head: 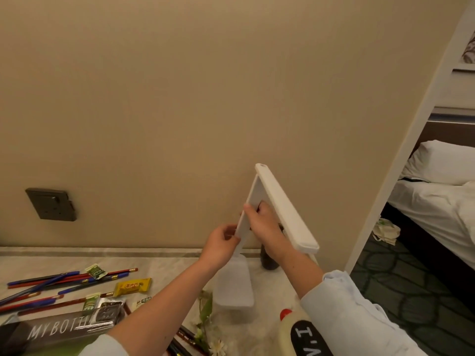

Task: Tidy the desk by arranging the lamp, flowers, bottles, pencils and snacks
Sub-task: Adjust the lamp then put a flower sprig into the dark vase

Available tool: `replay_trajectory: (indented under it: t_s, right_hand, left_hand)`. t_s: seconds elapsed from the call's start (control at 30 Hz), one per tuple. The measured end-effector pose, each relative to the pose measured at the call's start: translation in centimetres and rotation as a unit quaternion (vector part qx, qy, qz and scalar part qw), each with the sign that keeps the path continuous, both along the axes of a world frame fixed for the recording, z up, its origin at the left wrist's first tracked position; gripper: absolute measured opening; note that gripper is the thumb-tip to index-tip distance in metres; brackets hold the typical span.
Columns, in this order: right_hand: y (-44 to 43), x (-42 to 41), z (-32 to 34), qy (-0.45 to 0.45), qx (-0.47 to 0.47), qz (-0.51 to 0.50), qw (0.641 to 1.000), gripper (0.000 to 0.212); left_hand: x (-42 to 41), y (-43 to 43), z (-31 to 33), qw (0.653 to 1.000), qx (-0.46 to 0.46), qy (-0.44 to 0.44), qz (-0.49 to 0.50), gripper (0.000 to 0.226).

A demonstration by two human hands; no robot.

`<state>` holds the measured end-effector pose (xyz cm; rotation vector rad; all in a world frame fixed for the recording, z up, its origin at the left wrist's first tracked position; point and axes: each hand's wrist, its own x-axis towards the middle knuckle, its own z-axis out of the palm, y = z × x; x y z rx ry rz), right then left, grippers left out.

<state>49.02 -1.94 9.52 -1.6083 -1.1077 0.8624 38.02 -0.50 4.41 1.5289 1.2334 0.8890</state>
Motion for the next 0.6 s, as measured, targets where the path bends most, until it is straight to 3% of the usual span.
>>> replay_trajectory:
  t_s: [0.33, 0.6]
  right_hand:
    - [-2.7, 2.7, 6.9, -0.008, 0.108, -0.011, 0.994, 0.016]
    - [-5.6, 8.2, 9.8, -0.029, 0.122, -0.043, 0.991, 0.014]
  left_hand:
    - [2.1, -2.0, 5.3, 0.995, 0.090, -0.034, -0.028, 0.025]
    - [7.2, -3.6, 7.6, 0.987, 0.083, -0.078, -0.113, 0.029]
